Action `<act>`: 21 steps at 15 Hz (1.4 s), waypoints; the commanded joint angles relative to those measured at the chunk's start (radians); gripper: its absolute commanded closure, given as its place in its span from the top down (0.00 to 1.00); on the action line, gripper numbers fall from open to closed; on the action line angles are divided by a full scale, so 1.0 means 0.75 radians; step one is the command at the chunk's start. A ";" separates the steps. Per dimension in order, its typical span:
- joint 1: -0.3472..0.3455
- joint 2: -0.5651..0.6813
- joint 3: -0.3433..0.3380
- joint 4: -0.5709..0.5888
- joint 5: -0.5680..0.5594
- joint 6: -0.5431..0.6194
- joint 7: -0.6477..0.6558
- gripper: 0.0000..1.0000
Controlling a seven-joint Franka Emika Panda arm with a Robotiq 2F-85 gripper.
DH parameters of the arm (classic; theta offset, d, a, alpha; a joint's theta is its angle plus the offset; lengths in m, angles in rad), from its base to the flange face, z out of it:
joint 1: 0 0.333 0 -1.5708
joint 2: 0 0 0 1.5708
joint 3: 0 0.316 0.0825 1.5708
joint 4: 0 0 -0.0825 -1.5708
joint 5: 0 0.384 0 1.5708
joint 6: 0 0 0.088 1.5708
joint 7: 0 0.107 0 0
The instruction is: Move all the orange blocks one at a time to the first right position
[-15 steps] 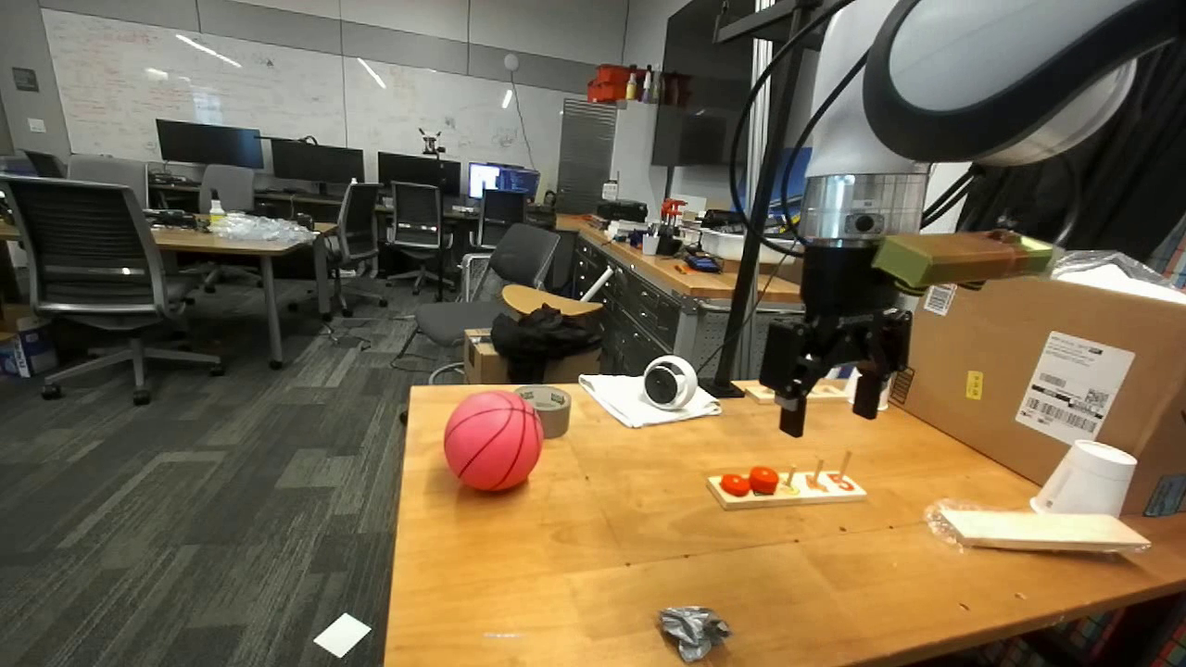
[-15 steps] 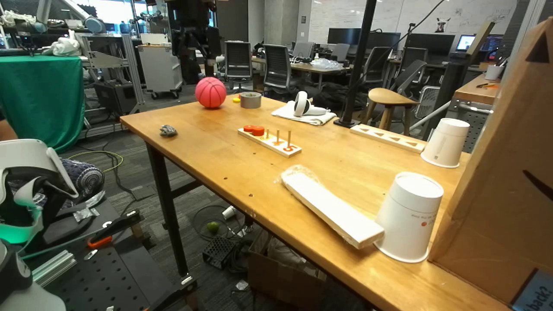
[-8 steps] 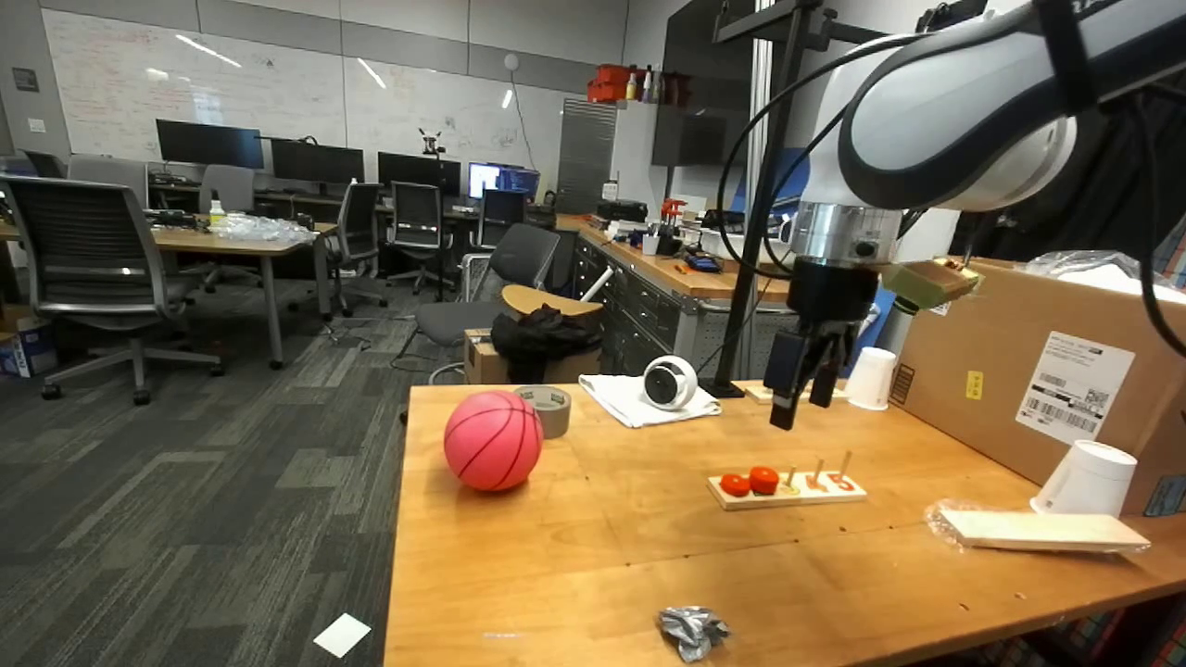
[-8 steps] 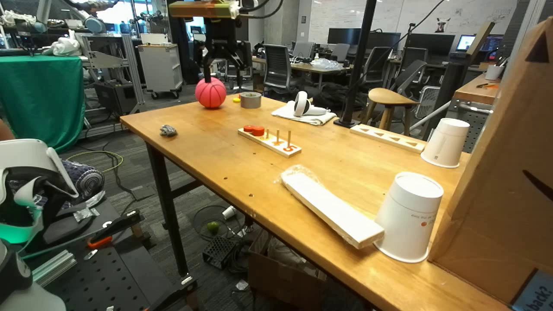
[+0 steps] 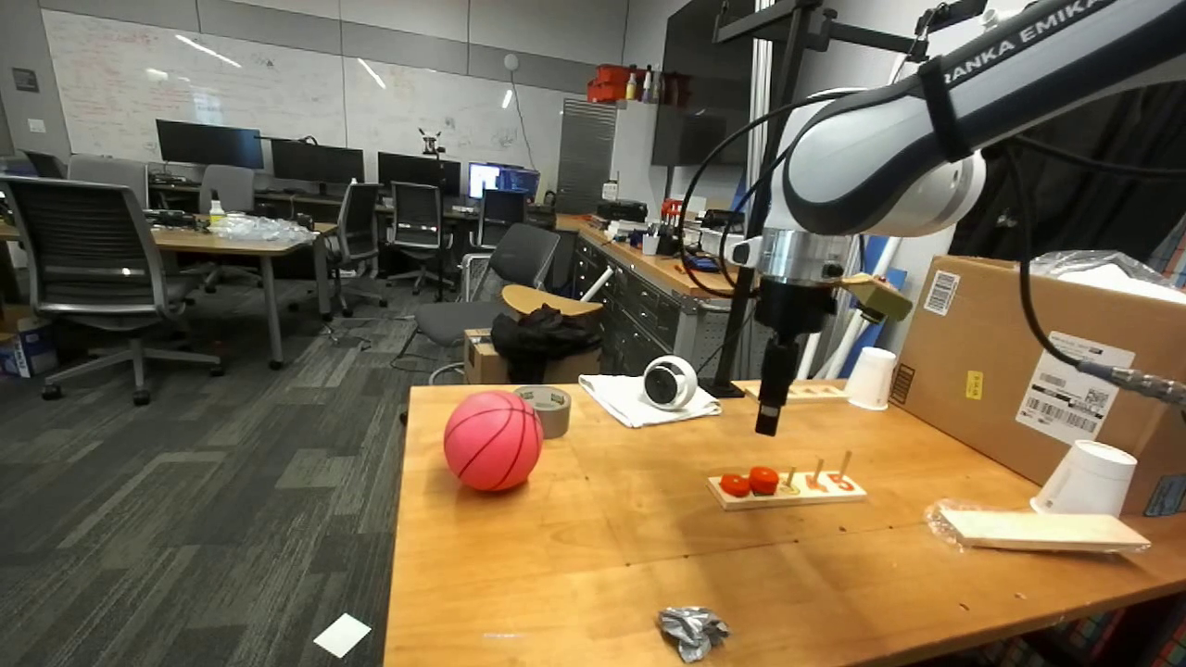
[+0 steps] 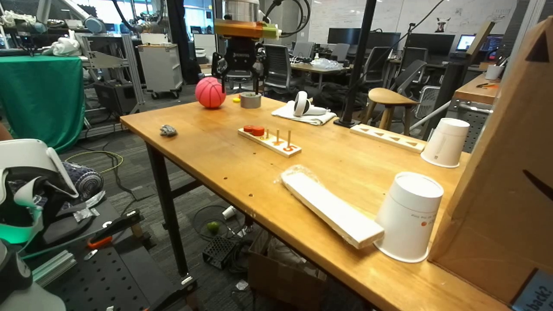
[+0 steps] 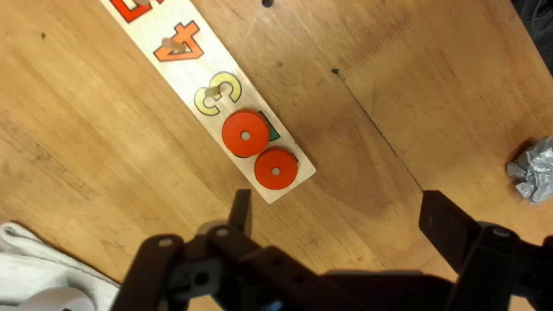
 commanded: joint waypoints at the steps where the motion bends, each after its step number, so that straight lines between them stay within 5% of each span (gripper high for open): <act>1: 0.004 0.107 0.028 0.114 -0.039 -0.027 -0.214 1.00; 10: 0.001 0.119 0.036 0.088 -0.083 -0.005 -0.290 1.00; 21: -0.049 0.161 0.025 0.103 -0.106 0.132 -0.723 1.00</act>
